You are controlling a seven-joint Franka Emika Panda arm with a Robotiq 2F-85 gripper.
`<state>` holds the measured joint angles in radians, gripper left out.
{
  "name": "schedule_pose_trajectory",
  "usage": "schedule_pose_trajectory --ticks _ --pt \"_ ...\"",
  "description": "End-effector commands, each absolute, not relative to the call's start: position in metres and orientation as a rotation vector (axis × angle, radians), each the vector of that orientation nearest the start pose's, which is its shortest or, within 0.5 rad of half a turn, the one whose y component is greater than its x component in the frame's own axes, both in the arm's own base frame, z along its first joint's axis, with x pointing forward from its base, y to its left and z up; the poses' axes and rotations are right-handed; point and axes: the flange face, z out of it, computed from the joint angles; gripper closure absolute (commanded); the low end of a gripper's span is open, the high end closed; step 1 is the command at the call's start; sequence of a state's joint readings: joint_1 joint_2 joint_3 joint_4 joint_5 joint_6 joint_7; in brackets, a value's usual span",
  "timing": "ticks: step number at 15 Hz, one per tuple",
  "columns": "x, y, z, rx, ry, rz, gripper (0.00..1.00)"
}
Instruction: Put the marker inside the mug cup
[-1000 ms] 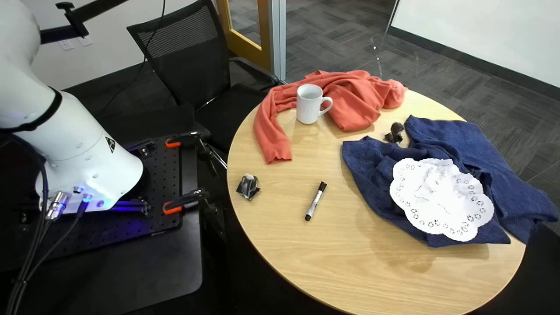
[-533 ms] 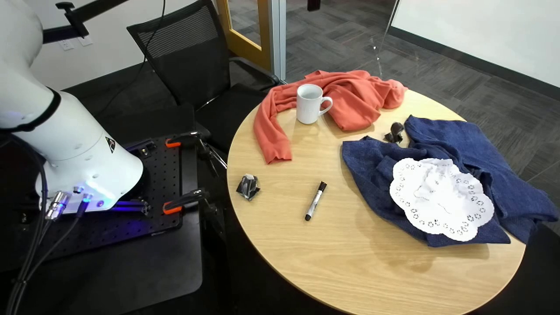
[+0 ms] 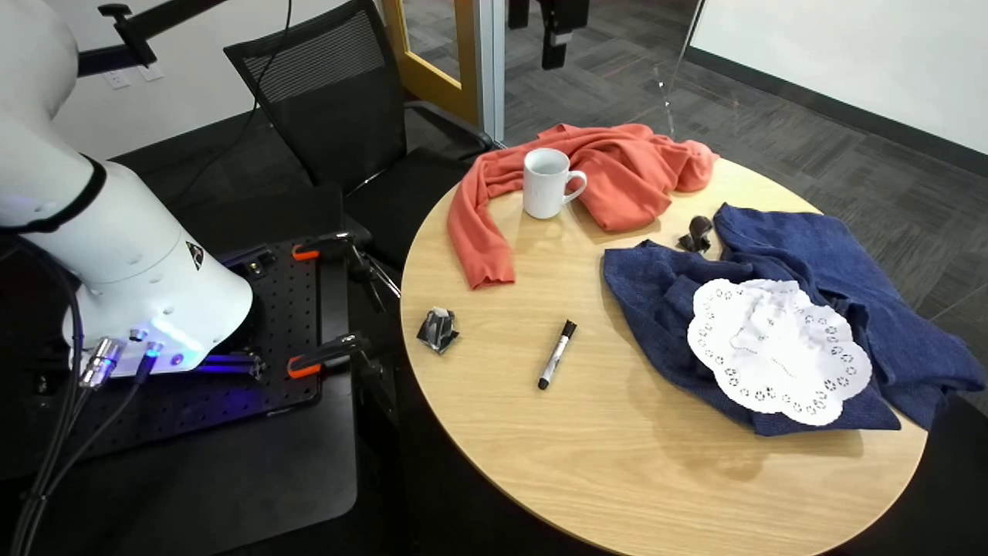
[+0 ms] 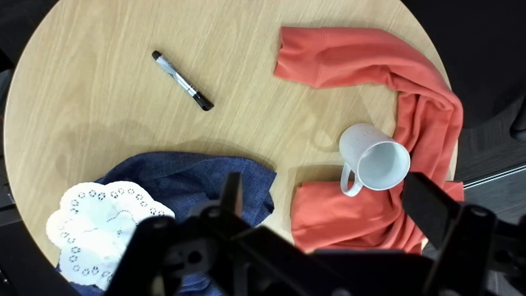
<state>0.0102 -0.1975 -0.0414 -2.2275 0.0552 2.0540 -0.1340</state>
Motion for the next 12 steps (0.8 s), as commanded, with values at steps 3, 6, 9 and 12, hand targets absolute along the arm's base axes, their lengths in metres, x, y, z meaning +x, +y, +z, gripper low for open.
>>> schedule_pose_trajectory --ticks 3,6,9,12 --pt "0.493 -0.015 0.456 -3.087 -0.149 -0.045 0.00" --pt "0.500 -0.030 0.437 -3.165 -0.210 -0.043 0.00" --pt "0.506 -0.050 0.409 -3.231 -0.288 -0.025 0.00" --pt "0.511 -0.074 0.375 -3.231 -0.386 0.015 0.00"
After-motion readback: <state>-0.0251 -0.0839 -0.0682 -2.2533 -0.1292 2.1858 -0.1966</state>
